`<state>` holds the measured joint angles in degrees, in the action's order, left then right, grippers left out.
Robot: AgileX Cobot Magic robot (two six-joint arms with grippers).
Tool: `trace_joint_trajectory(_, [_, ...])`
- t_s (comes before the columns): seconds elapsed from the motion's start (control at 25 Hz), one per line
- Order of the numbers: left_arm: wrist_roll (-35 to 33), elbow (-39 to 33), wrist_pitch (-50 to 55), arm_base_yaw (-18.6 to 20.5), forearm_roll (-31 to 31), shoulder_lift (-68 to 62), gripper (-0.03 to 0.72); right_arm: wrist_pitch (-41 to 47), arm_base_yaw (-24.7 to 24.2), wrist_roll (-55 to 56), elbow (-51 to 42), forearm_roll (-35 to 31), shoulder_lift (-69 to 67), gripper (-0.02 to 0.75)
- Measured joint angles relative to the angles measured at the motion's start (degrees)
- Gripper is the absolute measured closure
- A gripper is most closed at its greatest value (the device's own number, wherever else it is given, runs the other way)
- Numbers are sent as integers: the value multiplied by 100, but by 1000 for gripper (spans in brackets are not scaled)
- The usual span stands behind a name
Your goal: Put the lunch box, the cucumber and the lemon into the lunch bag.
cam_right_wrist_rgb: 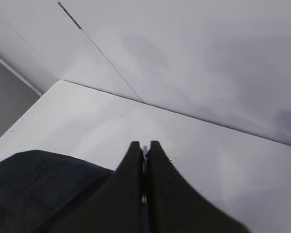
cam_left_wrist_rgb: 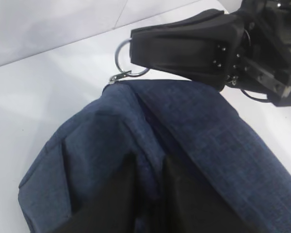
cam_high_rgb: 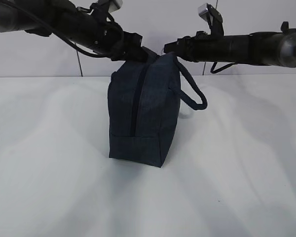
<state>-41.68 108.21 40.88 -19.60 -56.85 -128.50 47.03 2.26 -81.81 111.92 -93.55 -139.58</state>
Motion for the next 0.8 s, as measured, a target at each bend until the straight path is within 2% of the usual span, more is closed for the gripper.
trace_joint_trajectory(0.24, [0, 13, 286, 0, 15, 0, 620, 220, 0, 194, 0, 276, 0, 730])
trace_joint_trajectory(0.44, [0, 34, 686, 0, 320, 91, 653, 370, -9, 459, 0, 529, 0, 730])
trace_joint_trajectory(0.8, [-92, 34, 1088, -2, 642, 401, 660, 526, -9, 792, 25, 748, 0, 730])
